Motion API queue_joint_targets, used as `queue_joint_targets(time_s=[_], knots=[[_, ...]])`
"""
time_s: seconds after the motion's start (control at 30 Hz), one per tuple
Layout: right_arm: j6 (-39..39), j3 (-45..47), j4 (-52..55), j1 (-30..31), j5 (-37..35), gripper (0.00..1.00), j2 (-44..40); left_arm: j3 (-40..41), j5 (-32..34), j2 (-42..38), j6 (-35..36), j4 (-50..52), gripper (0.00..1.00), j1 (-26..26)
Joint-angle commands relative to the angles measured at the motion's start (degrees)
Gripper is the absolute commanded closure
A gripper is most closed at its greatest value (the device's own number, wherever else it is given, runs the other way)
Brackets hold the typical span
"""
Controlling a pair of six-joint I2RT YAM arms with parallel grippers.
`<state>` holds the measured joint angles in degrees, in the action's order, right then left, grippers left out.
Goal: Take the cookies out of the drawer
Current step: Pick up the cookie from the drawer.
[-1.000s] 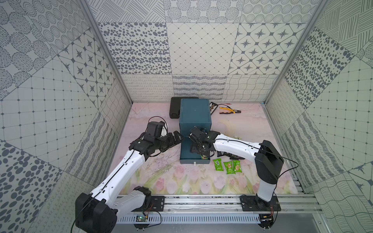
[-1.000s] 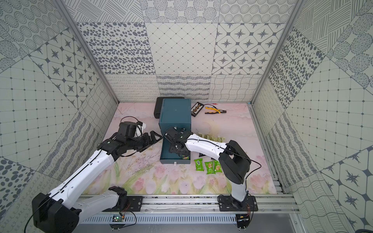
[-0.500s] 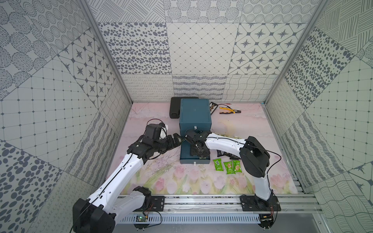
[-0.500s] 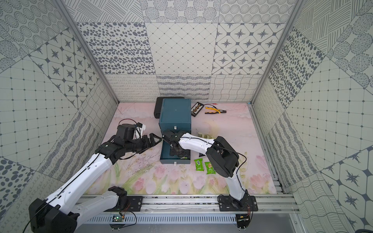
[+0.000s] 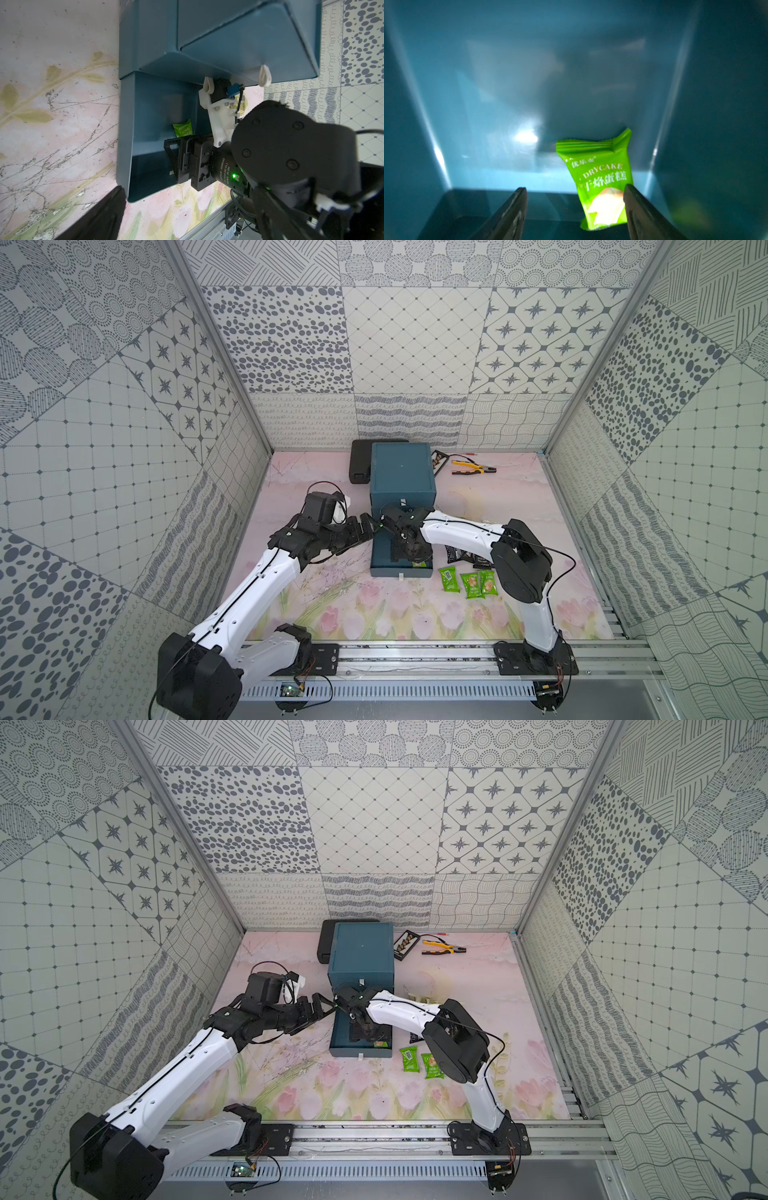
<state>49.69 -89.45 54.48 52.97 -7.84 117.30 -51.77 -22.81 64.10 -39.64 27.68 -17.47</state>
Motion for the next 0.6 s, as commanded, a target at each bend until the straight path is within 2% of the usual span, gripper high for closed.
queue_joint_targets(time_s=[0.0, 0.27, 0.57], knots=[[-2.55, -1.06, -0.56, -0.55, -3.62, 0.21, -3.27, -0.05, 0.07, 0.55, 0.63, -1.67, 0.01, 0.43], [-5.48, -2.03, -2.14, -1.27, -0.03, 0.21, 1.67, -0.22, 0.64, 0.85, 0.80, -1.67, 0.01, 0.45], [-4.74, -5.47, -6.14, -0.38, 4.20, 0.24, 1.95, -1.46, 0.54, 1.65, 2.21, -1.36, 0.01, 0.48]])
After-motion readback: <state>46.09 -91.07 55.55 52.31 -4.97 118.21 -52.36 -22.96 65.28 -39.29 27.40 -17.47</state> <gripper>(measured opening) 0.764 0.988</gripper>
